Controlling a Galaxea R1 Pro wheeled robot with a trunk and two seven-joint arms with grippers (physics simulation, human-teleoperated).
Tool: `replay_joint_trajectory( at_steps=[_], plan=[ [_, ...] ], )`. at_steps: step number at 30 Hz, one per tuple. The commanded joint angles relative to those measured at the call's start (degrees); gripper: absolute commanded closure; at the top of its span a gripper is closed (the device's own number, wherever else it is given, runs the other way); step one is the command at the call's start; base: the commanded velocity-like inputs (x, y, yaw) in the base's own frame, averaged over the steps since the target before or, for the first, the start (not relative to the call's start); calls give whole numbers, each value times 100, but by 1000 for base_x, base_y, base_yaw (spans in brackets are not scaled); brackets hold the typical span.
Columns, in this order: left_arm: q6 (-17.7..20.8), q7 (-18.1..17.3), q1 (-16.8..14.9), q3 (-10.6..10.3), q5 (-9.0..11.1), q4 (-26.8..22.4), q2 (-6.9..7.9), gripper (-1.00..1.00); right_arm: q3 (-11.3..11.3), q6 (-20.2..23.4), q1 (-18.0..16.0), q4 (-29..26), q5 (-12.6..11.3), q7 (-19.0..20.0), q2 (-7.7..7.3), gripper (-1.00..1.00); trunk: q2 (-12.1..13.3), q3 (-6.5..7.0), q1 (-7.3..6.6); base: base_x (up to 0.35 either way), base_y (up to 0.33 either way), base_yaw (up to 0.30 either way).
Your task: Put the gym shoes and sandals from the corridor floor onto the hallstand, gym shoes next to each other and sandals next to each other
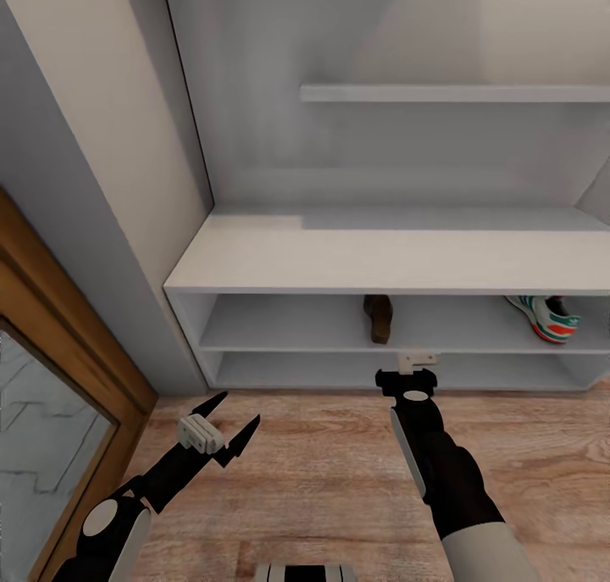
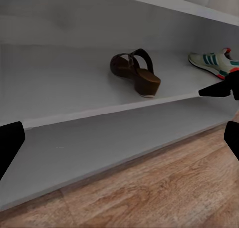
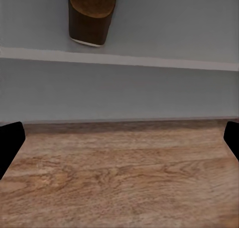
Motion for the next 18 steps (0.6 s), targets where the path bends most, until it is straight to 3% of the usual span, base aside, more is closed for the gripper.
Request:
replay_joint_trajectory(
  at_steps=[1,11,18],
  plan=[
    [0,2,0,2,0,1,0,-100,4,0,0,-1,5,-1,3,-100,0,0,0,-134,0,0],
    [2,4,0,65,-1,12,5,-100,40,0,51,-23,16,3,16,-100,0,0,0,-210,0,0],
    [6,-9,0,199,5,22,4,-100,83,4,466,-485,17,13,-1,-100,0,0,0,-96,0,0]
  ],
)
